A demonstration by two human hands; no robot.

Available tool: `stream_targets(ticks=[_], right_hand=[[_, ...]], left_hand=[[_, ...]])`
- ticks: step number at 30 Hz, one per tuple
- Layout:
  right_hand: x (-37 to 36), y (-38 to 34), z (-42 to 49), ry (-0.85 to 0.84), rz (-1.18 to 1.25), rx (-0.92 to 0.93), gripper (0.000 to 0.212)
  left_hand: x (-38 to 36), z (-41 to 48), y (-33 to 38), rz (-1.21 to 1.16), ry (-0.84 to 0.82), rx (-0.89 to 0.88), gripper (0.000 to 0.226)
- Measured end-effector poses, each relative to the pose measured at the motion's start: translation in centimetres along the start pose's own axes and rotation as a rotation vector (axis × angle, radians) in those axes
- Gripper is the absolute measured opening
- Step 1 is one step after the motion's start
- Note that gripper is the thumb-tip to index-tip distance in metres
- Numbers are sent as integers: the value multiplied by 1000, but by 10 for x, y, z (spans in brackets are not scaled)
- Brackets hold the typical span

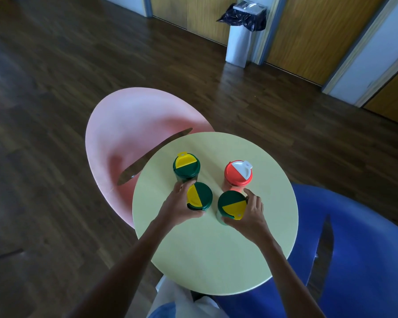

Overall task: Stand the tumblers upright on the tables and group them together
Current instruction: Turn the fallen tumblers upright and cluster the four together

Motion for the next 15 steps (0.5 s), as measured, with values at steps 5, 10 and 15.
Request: stream_targets(ticks=[5, 10, 15], right_hand=[[-1, 4, 3, -52, 39, -3, 97], [-3, 11, 3, -83, 49, -66, 105], [-1, 9, 0, -46, 180, -126, 88]], left_hand=[[-2, -1, -4, 20, 12, 41, 102], [-6, -1, -6, -120, -73, -8, 100], [-3, -1, -5, -211, -30, -29, 94]])
Point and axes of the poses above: each hand's wrist, its own z-axis towards the middle knuckle, its own x-axis out of the back of the hand, y = z × x, the point moved 8 cm from there along z, towards the middle knuckle, and after that the axes turned 11 degrees about -x, right-handed, at the moved point
